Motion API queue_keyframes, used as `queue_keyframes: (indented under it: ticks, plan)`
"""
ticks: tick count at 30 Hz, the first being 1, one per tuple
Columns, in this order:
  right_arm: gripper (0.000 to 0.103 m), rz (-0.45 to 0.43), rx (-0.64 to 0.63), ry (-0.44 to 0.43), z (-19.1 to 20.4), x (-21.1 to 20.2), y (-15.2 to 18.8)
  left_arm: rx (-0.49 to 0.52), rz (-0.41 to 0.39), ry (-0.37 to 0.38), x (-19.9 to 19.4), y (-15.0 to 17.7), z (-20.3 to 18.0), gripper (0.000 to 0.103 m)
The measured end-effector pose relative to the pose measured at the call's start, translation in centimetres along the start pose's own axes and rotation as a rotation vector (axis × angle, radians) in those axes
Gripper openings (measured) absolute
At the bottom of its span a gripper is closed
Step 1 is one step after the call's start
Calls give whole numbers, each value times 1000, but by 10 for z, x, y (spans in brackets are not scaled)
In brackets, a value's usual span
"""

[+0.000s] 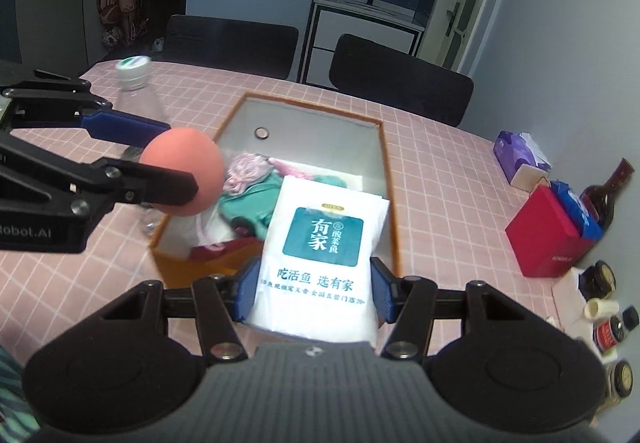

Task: Organize soft objects
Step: 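Carry the orange ball with the left gripper while the right gripper carries the tissue pack to the box, then open both grippers to drop the orange ball and tissue pack into the box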

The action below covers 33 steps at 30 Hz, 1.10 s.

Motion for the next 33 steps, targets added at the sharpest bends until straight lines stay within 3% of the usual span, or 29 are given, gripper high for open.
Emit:
queue_keyframes:
  ticks: [7,18,27,33]
  plan:
    - [56,35,-29,-55,-30,65,-33,17,86,-126,63,-17,22,48]
    - [57,96,-137,-111,-45,169,-58,18,232,-294,132,-23,58,48]
    - [62,102,-244,-131,-40,199,-61,-25,313,-403,158,-10,82,51]
    - [73,92,-282,-133,-35,195,-61,-67,302,-397,160,-15,84,58]
Point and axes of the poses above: each gripper's, at about its wrist camera, not at the fingertips, and x roughly the way its jaws point, z to its left, y to its underside, the point moved 8 cm from there along x, roughly the way its jaws point, and after that the axes turned 2 degrees about -z, right-handed, at the moved point
